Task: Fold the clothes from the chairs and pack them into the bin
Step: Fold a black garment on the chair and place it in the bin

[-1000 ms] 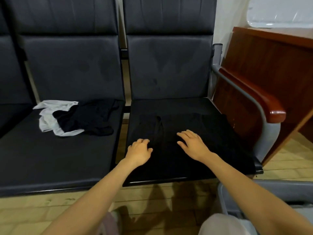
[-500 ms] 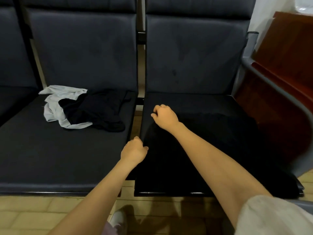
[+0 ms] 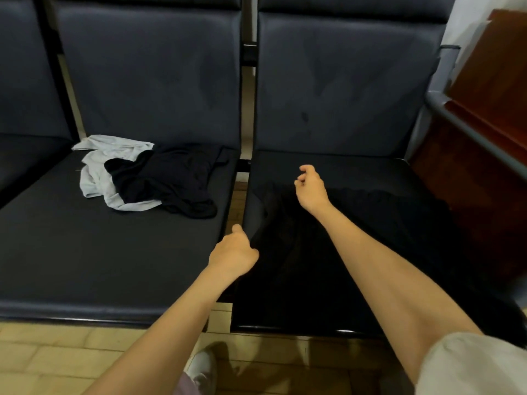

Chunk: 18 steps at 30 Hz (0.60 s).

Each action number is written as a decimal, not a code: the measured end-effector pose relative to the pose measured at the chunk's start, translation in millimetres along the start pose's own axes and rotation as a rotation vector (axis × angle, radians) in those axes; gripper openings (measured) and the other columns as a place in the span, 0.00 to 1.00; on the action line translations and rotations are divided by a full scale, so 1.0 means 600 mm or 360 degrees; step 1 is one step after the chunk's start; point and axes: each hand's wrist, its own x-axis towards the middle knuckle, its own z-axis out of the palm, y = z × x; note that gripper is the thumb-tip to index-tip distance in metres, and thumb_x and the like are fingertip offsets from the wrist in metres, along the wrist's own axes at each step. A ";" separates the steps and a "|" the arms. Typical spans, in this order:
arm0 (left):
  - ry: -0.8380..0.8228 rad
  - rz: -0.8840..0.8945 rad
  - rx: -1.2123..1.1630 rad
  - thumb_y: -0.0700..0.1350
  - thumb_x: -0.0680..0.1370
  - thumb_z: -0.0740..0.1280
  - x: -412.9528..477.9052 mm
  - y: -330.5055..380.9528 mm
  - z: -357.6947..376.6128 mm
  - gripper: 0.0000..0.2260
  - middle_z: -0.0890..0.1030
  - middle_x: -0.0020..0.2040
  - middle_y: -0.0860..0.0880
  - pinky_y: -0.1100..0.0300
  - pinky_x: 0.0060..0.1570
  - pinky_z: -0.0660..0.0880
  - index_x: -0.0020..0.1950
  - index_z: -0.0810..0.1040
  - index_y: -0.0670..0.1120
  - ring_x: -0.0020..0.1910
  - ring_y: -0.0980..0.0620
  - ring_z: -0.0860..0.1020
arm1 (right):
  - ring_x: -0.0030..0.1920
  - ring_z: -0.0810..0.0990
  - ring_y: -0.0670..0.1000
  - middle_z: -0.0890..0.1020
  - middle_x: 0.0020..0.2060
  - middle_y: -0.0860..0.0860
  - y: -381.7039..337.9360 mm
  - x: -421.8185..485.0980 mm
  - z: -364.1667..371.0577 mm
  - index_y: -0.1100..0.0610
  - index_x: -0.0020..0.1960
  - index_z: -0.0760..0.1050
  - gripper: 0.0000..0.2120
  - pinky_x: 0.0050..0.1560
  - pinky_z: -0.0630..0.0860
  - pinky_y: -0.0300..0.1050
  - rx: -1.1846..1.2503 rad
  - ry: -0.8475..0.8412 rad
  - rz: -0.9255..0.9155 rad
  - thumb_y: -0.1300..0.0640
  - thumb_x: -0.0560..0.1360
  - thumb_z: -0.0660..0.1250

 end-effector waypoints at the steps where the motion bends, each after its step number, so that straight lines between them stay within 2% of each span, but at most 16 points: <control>1: -0.0023 -0.0016 0.0004 0.49 0.79 0.65 -0.001 -0.003 -0.001 0.17 0.76 0.56 0.44 0.55 0.46 0.74 0.63 0.66 0.42 0.52 0.45 0.77 | 0.55 0.75 0.53 0.74 0.58 0.57 0.001 -0.007 0.001 0.61 0.65 0.69 0.13 0.49 0.66 0.38 -0.0053 0.0049 -0.0076 0.62 0.81 0.57; 4: -0.0083 -0.0007 -0.0016 0.50 0.79 0.64 -0.005 -0.010 -0.005 0.12 0.77 0.53 0.45 0.54 0.47 0.76 0.56 0.70 0.43 0.49 0.45 0.79 | 0.54 0.76 0.56 0.77 0.53 0.57 -0.012 -0.018 0.028 0.61 0.55 0.74 0.09 0.48 0.68 0.42 -0.0214 -0.0038 -0.0262 0.57 0.80 0.60; 7: -0.0149 0.0010 -0.0035 0.50 0.79 0.64 -0.013 -0.013 -0.007 0.12 0.78 0.44 0.46 0.53 0.48 0.80 0.55 0.73 0.42 0.42 0.47 0.80 | 0.58 0.74 0.56 0.76 0.57 0.56 -0.036 -0.026 0.063 0.59 0.61 0.71 0.16 0.51 0.71 0.47 -0.0418 -0.0216 -0.0369 0.49 0.80 0.62; 10: -0.0296 -0.0057 -0.0229 0.56 0.77 0.66 -0.020 -0.020 -0.016 0.20 0.78 0.37 0.47 0.58 0.44 0.80 0.57 0.75 0.40 0.36 0.51 0.79 | 0.64 0.69 0.58 0.72 0.63 0.57 -0.054 -0.019 0.093 0.58 0.68 0.67 0.21 0.56 0.72 0.52 -0.0773 -0.0275 -0.0418 0.47 0.79 0.61; 12: -0.0440 -0.0082 -0.0358 0.60 0.73 0.70 -0.027 -0.027 -0.025 0.28 0.79 0.41 0.47 0.61 0.41 0.79 0.62 0.74 0.40 0.40 0.53 0.79 | 0.65 0.68 0.58 0.70 0.65 0.58 -0.061 -0.010 0.108 0.59 0.69 0.66 0.21 0.58 0.72 0.51 -0.0947 -0.0243 -0.0377 0.50 0.80 0.60; 15: -0.0658 -0.0093 -0.0403 0.56 0.69 0.75 -0.033 -0.039 -0.032 0.37 0.78 0.56 0.45 0.66 0.38 0.76 0.71 0.67 0.38 0.47 0.55 0.78 | 0.65 0.69 0.59 0.71 0.64 0.60 -0.066 -0.008 0.115 0.61 0.68 0.66 0.17 0.58 0.72 0.51 -0.1032 -0.0153 -0.0367 0.59 0.80 0.60; 17: -0.0709 -0.0051 -0.0319 0.51 0.68 0.78 -0.033 -0.047 -0.030 0.35 0.77 0.61 0.41 0.67 0.38 0.73 0.68 0.69 0.35 0.52 0.52 0.78 | 0.63 0.70 0.61 0.71 0.63 0.61 -0.066 -0.007 0.113 0.61 0.68 0.66 0.17 0.54 0.72 0.51 -0.1039 -0.0176 -0.0394 0.63 0.79 0.59; 18: -0.0693 -0.0016 -0.0291 0.49 0.67 0.78 -0.033 -0.049 -0.029 0.30 0.79 0.56 0.41 0.66 0.38 0.72 0.63 0.74 0.35 0.52 0.51 0.78 | 0.61 0.72 0.61 0.72 0.61 0.61 -0.065 -0.004 0.110 0.61 0.66 0.67 0.16 0.53 0.72 0.51 -0.1003 -0.0203 -0.0404 0.63 0.79 0.59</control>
